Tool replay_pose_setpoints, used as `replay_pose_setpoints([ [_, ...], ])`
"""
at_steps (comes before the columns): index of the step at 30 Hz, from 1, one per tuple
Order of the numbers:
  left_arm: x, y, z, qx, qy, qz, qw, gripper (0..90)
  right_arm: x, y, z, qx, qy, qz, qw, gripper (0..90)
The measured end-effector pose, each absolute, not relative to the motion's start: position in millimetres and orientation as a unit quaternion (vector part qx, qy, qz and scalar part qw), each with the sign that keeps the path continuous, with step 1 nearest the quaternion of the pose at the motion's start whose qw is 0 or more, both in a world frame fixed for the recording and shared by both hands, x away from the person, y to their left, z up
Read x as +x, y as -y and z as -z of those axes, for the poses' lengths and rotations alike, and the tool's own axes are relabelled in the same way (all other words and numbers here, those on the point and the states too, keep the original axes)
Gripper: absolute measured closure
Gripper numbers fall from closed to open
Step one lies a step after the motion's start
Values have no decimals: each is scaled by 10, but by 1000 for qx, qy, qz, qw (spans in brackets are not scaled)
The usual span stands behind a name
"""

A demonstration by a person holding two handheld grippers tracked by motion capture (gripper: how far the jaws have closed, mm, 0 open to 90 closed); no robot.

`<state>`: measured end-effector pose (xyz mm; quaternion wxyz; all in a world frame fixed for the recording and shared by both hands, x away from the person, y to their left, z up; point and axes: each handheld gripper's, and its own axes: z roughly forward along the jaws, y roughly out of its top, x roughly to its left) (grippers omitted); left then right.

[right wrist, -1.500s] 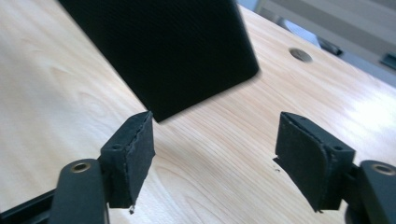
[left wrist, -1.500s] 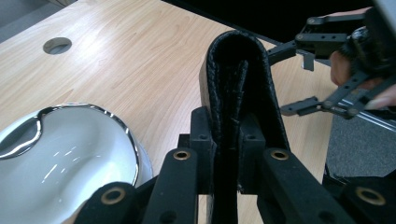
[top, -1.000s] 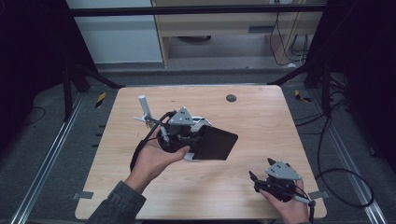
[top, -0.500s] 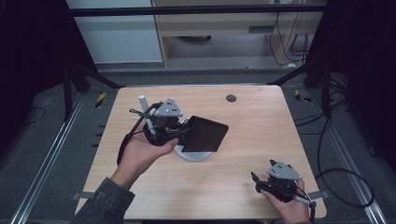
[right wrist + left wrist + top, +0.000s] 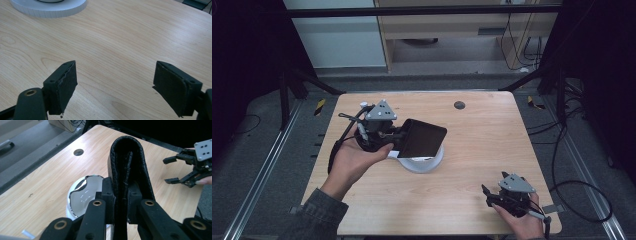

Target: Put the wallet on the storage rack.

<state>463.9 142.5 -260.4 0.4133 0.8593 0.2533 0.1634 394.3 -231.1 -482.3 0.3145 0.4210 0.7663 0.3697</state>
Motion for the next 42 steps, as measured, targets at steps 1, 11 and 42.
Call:
replay_pose_setpoints([
  [1, 4649, -1437, 2600, 859, -255, -164, 412, 806, 3943, 2309, 4822, 420, -767, -369, 314, 190],
  [11, 4735, -1437, 2595, 868, -252, -182, 387, 806, 3944, 2322, 4825, 422, -767, -369, 312, 188],
  [42, 5034, -1279, 3111, 889, -267, -173, 328, 804, 3938, 2329, 4817, 419, -768, -371, 310, 188],
])
